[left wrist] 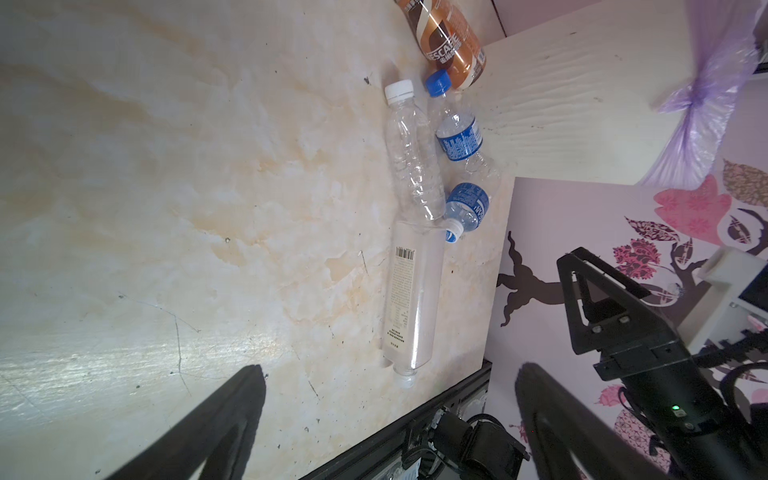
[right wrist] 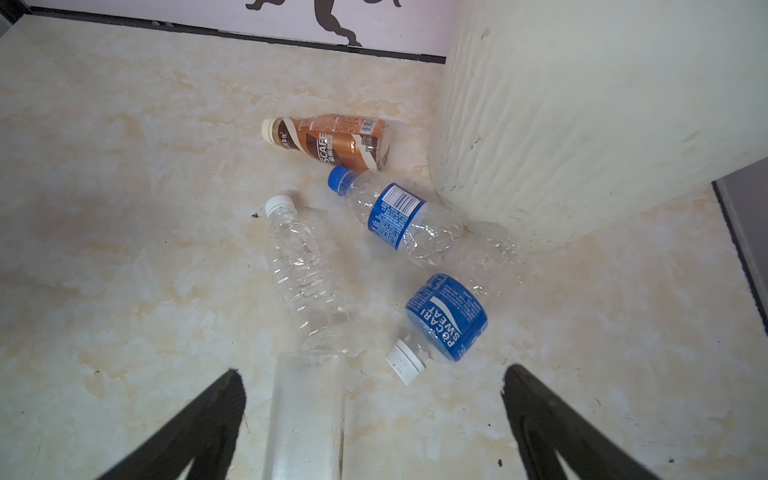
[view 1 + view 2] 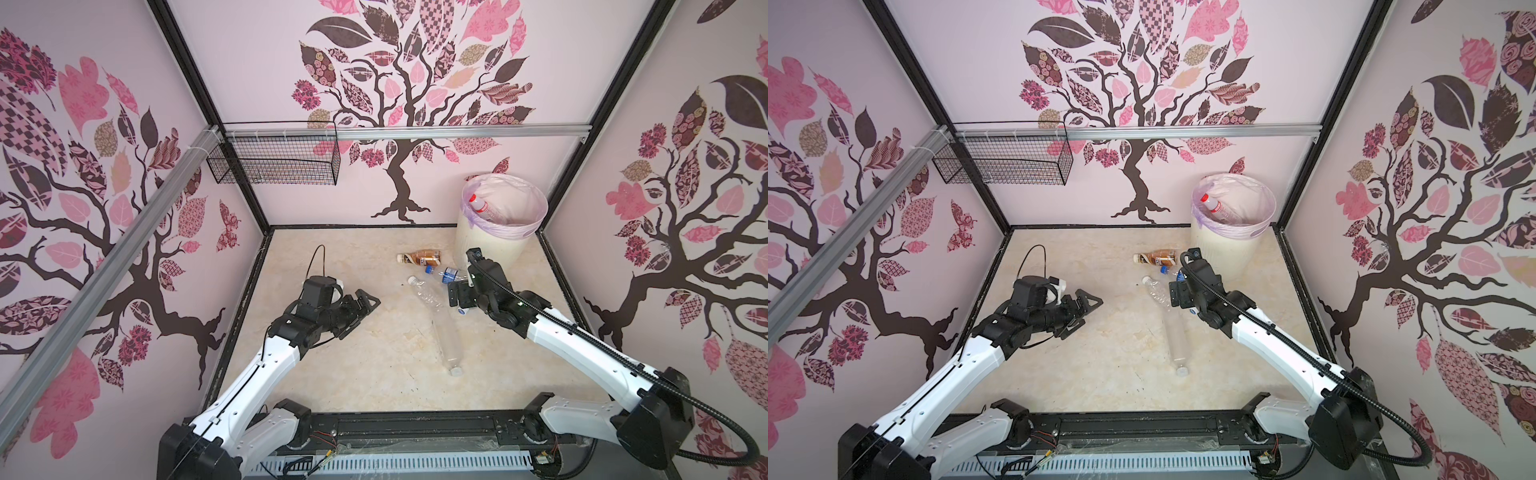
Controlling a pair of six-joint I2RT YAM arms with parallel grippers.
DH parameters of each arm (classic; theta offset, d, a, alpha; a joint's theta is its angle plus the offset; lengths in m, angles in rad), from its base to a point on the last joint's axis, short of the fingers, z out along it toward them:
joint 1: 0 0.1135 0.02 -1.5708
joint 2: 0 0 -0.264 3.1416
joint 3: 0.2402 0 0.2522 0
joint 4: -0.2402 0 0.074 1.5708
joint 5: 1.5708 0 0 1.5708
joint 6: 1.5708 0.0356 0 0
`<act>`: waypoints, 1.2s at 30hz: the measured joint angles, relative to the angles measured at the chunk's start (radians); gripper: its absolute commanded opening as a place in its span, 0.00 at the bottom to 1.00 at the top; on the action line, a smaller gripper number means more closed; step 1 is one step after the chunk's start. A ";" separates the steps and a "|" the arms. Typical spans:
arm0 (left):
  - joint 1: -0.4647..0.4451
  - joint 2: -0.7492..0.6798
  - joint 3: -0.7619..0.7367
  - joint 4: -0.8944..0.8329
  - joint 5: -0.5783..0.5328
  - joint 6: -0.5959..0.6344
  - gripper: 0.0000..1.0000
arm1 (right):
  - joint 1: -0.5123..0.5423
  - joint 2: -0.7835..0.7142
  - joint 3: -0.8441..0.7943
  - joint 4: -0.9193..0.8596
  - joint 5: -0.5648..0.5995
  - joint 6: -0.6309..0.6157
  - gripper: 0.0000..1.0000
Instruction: Throw the plastic bottles in the bin
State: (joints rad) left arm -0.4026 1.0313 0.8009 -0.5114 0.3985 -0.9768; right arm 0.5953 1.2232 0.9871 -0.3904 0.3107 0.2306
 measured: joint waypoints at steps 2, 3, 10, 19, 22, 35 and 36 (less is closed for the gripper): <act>-0.011 -0.010 0.003 -0.003 -0.011 -0.003 0.98 | 0.000 0.000 0.000 0.000 -0.016 0.003 0.99; -0.011 -0.021 0.003 -0.005 -0.018 -0.003 0.98 | 0.000 0.000 0.000 0.000 -0.023 0.005 1.00; -0.011 -0.086 0.003 -0.019 -0.032 0.019 0.98 | 0.000 -0.005 0.003 -0.029 -0.029 0.020 1.00; -0.011 -0.102 -0.047 -0.030 0.001 0.056 0.98 | 0.028 -0.011 -0.056 -0.042 -0.070 0.054 0.98; -0.011 -0.095 -0.080 -0.014 0.022 0.058 0.98 | 0.062 0.014 -0.108 -0.040 -0.090 0.064 0.93; -0.011 -0.047 -0.111 0.028 0.085 0.072 0.98 | 0.107 0.185 -0.192 0.027 -0.166 0.106 0.90; -0.011 -0.047 -0.114 0.030 0.089 0.074 0.98 | 0.111 0.202 -0.192 0.035 -0.169 0.109 0.89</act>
State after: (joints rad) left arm -0.4133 0.9848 0.6872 -0.4812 0.4873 -0.9031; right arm 0.7059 1.4254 0.7952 -0.3550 0.1421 0.3397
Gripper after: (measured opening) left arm 0.983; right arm 0.896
